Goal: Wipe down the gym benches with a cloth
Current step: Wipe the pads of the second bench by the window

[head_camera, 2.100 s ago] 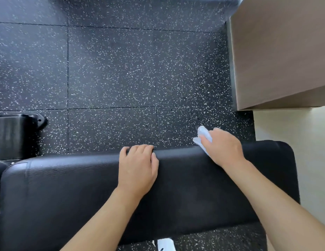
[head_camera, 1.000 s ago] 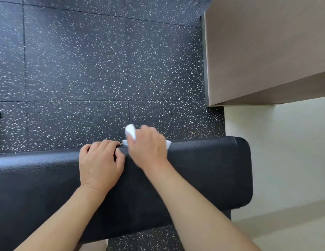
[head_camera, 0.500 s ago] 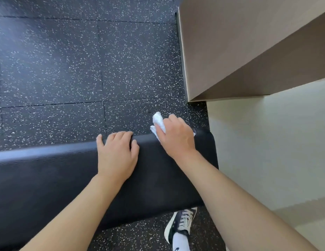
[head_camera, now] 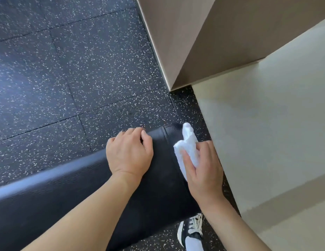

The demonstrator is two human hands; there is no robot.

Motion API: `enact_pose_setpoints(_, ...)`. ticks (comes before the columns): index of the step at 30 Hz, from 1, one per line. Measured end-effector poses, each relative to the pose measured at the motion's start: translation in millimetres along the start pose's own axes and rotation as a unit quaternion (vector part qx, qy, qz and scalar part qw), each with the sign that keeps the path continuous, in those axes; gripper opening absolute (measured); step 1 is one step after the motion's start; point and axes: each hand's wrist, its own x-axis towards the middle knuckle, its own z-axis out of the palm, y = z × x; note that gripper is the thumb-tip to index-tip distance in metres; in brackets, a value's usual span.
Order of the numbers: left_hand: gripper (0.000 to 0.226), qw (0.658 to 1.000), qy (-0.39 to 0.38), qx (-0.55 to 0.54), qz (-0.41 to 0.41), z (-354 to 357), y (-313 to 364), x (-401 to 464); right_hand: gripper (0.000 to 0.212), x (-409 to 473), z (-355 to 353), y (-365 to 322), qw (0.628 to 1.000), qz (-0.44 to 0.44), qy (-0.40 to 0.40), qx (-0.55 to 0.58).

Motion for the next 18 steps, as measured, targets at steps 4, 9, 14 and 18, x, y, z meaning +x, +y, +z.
enact_pose_setpoints(4,0.045,0.999,0.031,-0.003,-0.006,7,-2,-1,0.025,36,8,-2,0.998,0.013,-0.014,0.063)
enact_pose_setpoints(9,0.050,1.000,0.022,0.009,-0.003,6,2,1,0.047,133,28,-27,0.959,0.046,-0.231,0.155)
enact_pose_setpoints(14,0.050,1.000,0.005,0.015,-0.011,6,4,1,0.047,128,22,-6,0.914,0.111,-0.270,0.281)
enact_pose_setpoints(18,0.052,1.000,0.007,0.009,-0.020,7,4,1,0.036,49,1,36,0.907,0.199,-0.152,0.338)
